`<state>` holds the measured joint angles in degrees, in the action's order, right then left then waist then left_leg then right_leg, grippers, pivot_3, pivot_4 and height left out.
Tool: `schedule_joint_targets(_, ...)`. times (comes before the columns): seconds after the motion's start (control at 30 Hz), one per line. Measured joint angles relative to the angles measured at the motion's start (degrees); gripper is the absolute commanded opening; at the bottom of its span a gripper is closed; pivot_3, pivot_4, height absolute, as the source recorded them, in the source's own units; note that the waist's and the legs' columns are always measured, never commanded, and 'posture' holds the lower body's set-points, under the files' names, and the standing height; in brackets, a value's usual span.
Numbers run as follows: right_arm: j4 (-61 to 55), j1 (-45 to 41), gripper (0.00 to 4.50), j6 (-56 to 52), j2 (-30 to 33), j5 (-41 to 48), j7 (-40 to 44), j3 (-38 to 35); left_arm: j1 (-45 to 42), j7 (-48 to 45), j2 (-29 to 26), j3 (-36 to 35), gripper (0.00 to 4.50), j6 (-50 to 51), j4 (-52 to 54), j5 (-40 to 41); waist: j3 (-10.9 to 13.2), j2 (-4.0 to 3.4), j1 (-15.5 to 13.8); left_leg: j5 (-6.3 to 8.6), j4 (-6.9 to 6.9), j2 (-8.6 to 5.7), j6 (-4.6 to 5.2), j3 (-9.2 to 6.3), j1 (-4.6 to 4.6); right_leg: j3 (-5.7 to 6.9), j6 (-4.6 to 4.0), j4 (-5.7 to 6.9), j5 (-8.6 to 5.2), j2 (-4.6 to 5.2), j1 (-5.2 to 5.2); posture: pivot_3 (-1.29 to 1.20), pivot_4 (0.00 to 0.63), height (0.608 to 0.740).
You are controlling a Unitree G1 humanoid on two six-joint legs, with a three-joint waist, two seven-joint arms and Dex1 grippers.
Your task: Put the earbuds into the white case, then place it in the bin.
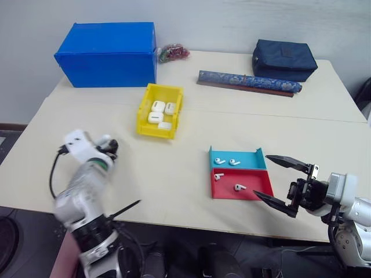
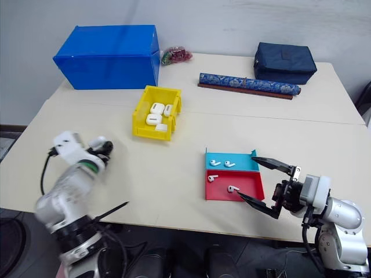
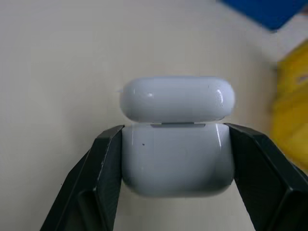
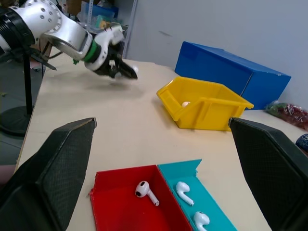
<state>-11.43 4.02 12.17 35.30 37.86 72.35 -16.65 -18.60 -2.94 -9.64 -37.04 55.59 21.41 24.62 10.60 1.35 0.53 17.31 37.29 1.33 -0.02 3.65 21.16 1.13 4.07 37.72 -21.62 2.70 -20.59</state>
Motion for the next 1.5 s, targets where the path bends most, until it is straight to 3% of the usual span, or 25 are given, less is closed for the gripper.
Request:
schedule_joint_targets(0.13, 0.14, -0.78, 4.5, -2.8, 3.09, 1.03, -0.05, -2.07, 12.51, -24.78, -11.7, 2.45, 2.81, -11.47, 3.03, 6.36, 0.01, -0.05, -0.47, 0.03, 0.01, 0.0, 0.02, -0.06, -0.01, -0.01, -0.11, -0.21, -0.05, 0.04, 0.14, 0.0, 0.15, 0.74)
schedule_joint_targets(0.33, -0.33, 4.08, 4.5, -7.68, 8.07, 2.96, 0.03, -8.68, 11.71, -50.27, -13.08, 16.44, 2.81, -32.95, 3.7, 9.48, 0.0, -0.1, -2.0, 0.1, -0.14, -0.21, 0.35, -0.15, 0.12, 0.0, -0.21, -0.84, -0.1, 0.28, 0.37, 0.0, 0.15, 0.74)
schedule_joint_targets(0.47, 0.65, 11.69, 4.5, -9.59, 10.84, 0.83, 0.12, -14.37, 6.75, -57.94, -9.4, 23.22, 2.81, -37.44, 2.88, 14.95, -0.03, -0.19, -1.78, 0.15, -0.08, -0.24, 0.5, -0.09, 0.09, -0.01, -0.13, -0.88, -0.07, 0.26, 0.48, 0.0, 0.15, 0.74)
schedule_joint_targets(0.63, 7.78, 22.73, 4.5, -9.53, 14.03, -10.29, -2.6, -21.49, 4.4, -62.32, -3.03, 31.37, 2.81, -46.32, -0.68, 14.68, -0.04, -0.21, -1.41, 0.14, -0.06, -0.19, 0.54, 0.02, 0.0, -0.19, -0.08, -0.9, -0.05, 0.07, 0.53, 0.0, 0.15, 0.74)
schedule_joint_targets(0.8, 7.97, 23.51, 4.5, -12.08, 14.41, -12.27, -3.27, -22.03, 4.46, -64.52, -2.27, 34.95, 2.81, -48.06, -2.63, 15.71, -0.04, -0.32, 0.45, 0.08, -0.11, -0.12, 0.56, 0.12, -0.05, -0.41, -0.09, -0.9, -0.05, -0.04, 0.75, 0.0, 0.15, 0.74)
schedule_joint_targets(1.0, -8.89, 16.07, 4.5, -27.2, 23.26, -8.06, -5.72, -15.62, 4.33, -63.72, -1.7, 36.47, 2.81, -48.22, -3.72, 16.64, -0.07, -0.56, 0.99, 0.0, -0.07, -0.1, 0.44, -0.15, -0.25, -0.44, -0.1, -0.85, -0.05, -0.23, 0.95, 0.0, 0.15, 0.74)
schedule_joint_targets(1.17, -20.78, 3.36, 4.5, -45.12, 30.67, -5.66, -13.79, -2.85, 5.93, -62.93, -1.73, 37.8, 2.81, -48.28, -4.15, 16.66, -0.05, -0.52, 0.71, -0.02, 0.03, -0.11, 0.41, -0.32, 0.04, -0.44, -0.08, -0.87, -0.04, -0.18, 0.64, 0.0, 0.15, 0.74)
schedule_joint_targets(1.27, -23.8, -3.24, 3.93, -53.15, 31.41, -5.3, -17.99, 4.82, 6.55, -62.86, -1.97, 37.98, 2.81, -48.73, -4.2, 16.63, -0.04, -0.51, -0.12, 0.01, 0.02, -0.14, 0.4, -0.5, 0.11, -0.45, -0.01, -0.87, -0.02, -0.18, 0.6, 0.0, 0.15, 0.74)
schedule_joint_targets(1.4, -24.6, -11.92, 2.64, -58.99, 29.43, -7.33, -22.54, 14.98, 7.15, -62.86, -2.36, 38.12, 2.81, -49.61, -4.49, 16.04, -0.04, -0.51, -0.38, 0.02, 0.02, -0.15, 0.41, -0.53, 0.3, -0.43, -0.01, -0.84, -0.02, -0.17, 0.4, 0.0, 0.15, 0.74)
schedule_joint_targets(1.5, -24.87, -15.55, 2.64, -61.7, 28.13, -8.26, -24.03, 20.22, 7.69, -62.84, -2.81, 38.08, 2.81, -50.53, -4.61, 15.47, -0.04, -0.51, -0.34, 0.01, 0.0, -0.14, 0.4, -0.53, 0.35, -0.42, -0.01, -0.82, -0.02, -0.17, 0.33, 0.0, 0.15, 0.74)
